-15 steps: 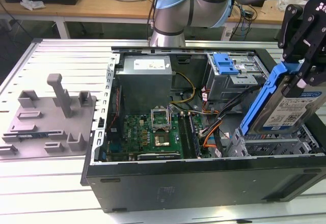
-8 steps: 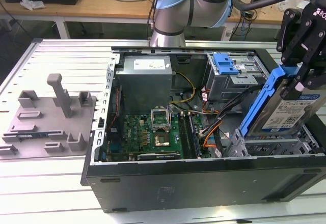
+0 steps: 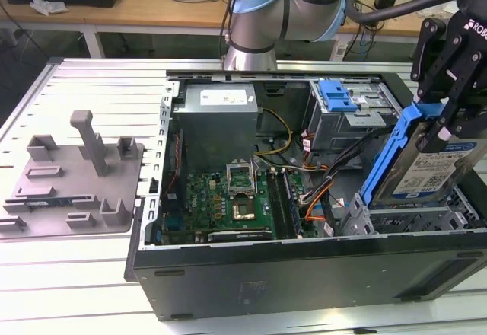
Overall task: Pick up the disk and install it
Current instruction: 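Insert the disk into the insertion slot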
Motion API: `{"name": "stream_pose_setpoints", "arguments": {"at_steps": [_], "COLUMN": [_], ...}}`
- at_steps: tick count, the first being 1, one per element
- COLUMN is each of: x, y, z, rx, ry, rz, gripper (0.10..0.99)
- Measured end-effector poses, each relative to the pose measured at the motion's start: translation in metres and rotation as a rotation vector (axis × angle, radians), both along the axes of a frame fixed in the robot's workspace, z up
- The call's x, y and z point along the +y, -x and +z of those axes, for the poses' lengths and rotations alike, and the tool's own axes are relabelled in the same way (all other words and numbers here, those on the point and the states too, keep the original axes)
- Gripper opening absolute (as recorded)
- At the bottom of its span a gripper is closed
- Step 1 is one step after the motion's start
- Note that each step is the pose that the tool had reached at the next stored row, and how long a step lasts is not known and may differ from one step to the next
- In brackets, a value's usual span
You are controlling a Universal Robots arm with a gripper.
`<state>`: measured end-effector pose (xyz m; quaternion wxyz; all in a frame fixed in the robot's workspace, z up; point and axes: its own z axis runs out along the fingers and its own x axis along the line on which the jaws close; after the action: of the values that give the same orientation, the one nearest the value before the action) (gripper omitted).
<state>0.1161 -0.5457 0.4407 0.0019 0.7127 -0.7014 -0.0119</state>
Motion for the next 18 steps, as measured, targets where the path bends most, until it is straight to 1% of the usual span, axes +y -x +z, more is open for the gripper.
{"name": "stream_pose_setpoints", "arguments": {"at_steps": [2,3,5,6,8,9,11,15,17,18], "x": [-0.0001,0.0000,0.0000,0.0000,-0.0003,-0.0006,-0.0009,-0.0015,-0.0019,-0.0026], "y": [-0.0001,-0.0001,0.0000,0.0001,-0.0001,-0.0002,-0.0007,-0.0047,-0.0048,-0.0048], "z": [0.0047,0.0094,0.0106,0.0108,0.0105,0.0096,0.0086,0.0058,0.0033,0.0005], "rx": [-0.0001,0.0002,0.0002,0.0011,0.0049,0.0079,0.0088,0.0104,0.0144,0.0190], "ry": [0.001,0.003,0.003,0.004,0.005,0.005,0.005,0.004,0.005,0.005], "rz": [0.000,0.000,0.000,0.000,0.000,0.000,0.000,0.000,0.000,0.000], "gripper": [0.369,0.369,0.369,0.369,0.369,0.369,0.369,0.369,0.369,0.369]}}
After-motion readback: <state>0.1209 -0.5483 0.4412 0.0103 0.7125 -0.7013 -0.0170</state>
